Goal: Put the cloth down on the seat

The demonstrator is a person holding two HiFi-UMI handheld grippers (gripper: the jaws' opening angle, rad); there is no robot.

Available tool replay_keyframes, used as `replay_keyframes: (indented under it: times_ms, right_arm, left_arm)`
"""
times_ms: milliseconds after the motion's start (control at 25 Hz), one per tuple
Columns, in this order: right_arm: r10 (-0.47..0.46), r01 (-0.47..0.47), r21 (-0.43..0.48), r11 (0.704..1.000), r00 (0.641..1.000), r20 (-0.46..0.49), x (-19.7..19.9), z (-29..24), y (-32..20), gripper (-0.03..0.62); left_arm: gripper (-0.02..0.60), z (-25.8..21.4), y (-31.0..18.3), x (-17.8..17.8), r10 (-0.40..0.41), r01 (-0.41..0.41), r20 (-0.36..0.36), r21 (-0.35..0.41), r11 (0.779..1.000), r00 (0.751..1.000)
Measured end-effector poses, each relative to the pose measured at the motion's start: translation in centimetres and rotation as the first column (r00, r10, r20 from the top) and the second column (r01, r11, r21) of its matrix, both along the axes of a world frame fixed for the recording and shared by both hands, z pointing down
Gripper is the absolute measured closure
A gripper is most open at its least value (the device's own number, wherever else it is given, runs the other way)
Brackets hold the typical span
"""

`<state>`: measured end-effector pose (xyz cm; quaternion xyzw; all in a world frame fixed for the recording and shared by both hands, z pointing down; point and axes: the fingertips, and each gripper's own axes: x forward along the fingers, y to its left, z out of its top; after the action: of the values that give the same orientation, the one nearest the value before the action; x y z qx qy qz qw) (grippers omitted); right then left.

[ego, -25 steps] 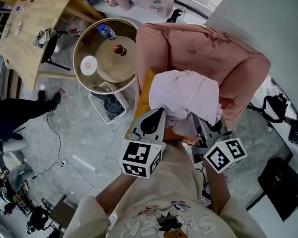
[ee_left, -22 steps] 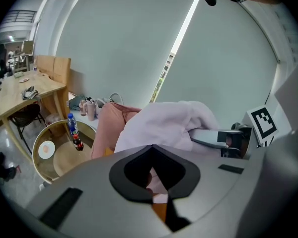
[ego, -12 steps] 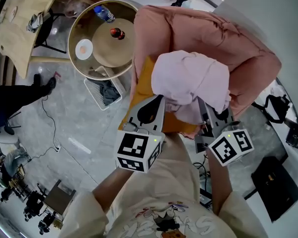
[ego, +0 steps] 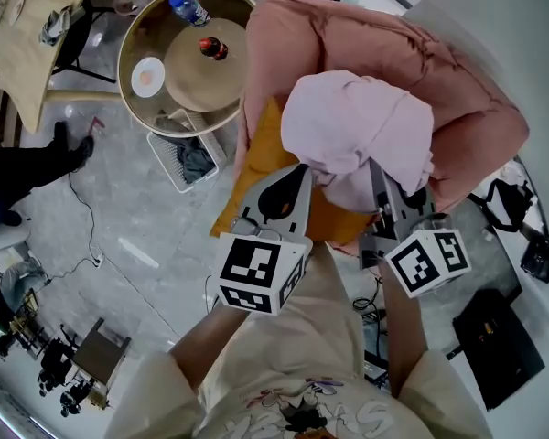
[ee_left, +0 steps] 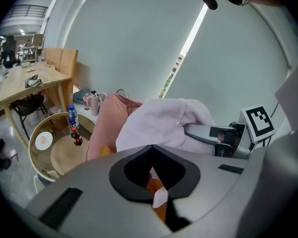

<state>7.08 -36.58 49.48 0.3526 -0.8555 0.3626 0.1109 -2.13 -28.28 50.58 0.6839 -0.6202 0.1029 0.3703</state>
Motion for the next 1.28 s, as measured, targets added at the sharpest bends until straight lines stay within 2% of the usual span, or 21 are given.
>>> replay_keyframes:
  times_ms: [240,800,1280]
  right_arm:
    - [0.012,-0.012,0.001,1.000,1.000,-0.014,-0.8,1.5,-1.5,0.451]
    - [-0.001,0.000,-0.011,1.000,0.996,-0.087,-2.0,7.3,-1.3,0.451]
    - [-0.036,0.036,-0.001,0.999,0.987,-0.157,-3.0,11.7,-2.7,0.451]
  left_arm:
    - [0.578,1.1,-0.9,-0.6,-0.007,0.007,-0.003,0.001,1.000,1.000]
    - [0.578,4.9,-1.2,-0.4,0.007,-0.008,-0.023,-0.043,0.999,1.000]
    - [0.578,10.7,-3.1,-0.8,-0.010,0.010,0.006,-0.088,0.996,1.000]
